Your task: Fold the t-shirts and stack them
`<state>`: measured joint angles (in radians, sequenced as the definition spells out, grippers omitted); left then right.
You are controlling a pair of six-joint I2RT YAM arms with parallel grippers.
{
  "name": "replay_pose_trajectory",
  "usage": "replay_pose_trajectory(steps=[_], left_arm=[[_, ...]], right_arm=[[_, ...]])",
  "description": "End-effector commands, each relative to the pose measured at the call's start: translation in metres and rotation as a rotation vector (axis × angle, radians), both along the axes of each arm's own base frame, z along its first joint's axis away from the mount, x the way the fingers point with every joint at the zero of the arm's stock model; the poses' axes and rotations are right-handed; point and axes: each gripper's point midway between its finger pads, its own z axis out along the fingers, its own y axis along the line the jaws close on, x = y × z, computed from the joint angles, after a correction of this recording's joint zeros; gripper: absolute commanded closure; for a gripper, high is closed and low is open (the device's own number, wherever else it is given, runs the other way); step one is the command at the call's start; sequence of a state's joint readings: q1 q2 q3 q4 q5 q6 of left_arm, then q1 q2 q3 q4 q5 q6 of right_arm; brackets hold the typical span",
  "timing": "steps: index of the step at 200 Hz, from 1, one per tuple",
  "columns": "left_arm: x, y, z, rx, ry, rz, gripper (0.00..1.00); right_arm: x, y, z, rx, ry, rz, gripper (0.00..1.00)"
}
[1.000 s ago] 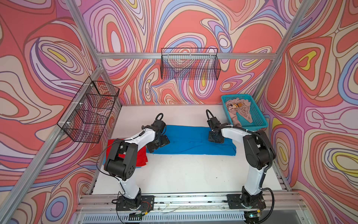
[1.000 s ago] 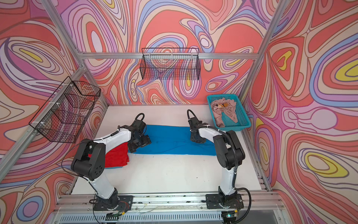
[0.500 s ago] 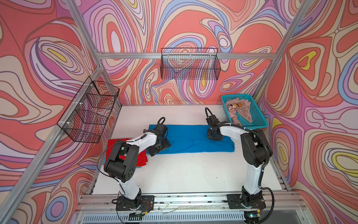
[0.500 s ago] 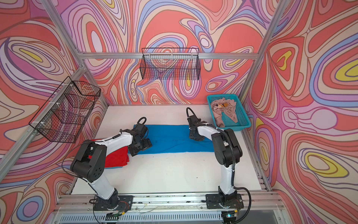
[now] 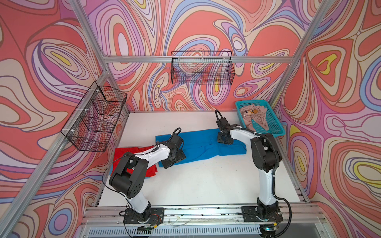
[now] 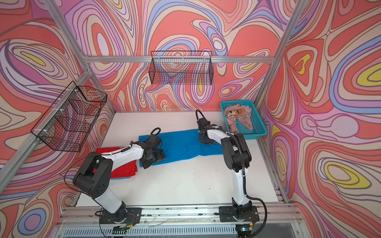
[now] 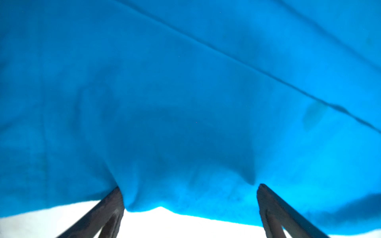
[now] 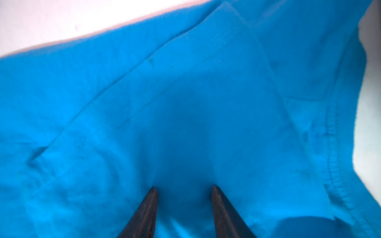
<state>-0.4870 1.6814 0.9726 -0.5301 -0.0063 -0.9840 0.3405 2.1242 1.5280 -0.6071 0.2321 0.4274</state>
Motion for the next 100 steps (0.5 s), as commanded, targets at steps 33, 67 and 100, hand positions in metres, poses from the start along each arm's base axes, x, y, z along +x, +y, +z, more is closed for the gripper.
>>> replay_pose_trajectory(steps=[33,67,100], left_arm=[[-0.046,-0.027,-0.031,-0.081,0.174,-0.005,0.00],[-0.062,-0.051,-0.033,-0.088,0.183,-0.049,0.00],[-0.085,-0.072,-0.035,-0.103,0.196,-0.076,0.00]], right_arm=[[0.013,-0.003,-0.009,-0.035,0.033,0.036,0.55],[0.026,-0.004,-0.008,-0.077,0.017,0.081,0.54],[0.036,-0.006,-0.015,-0.134,0.028,0.128,0.54]])
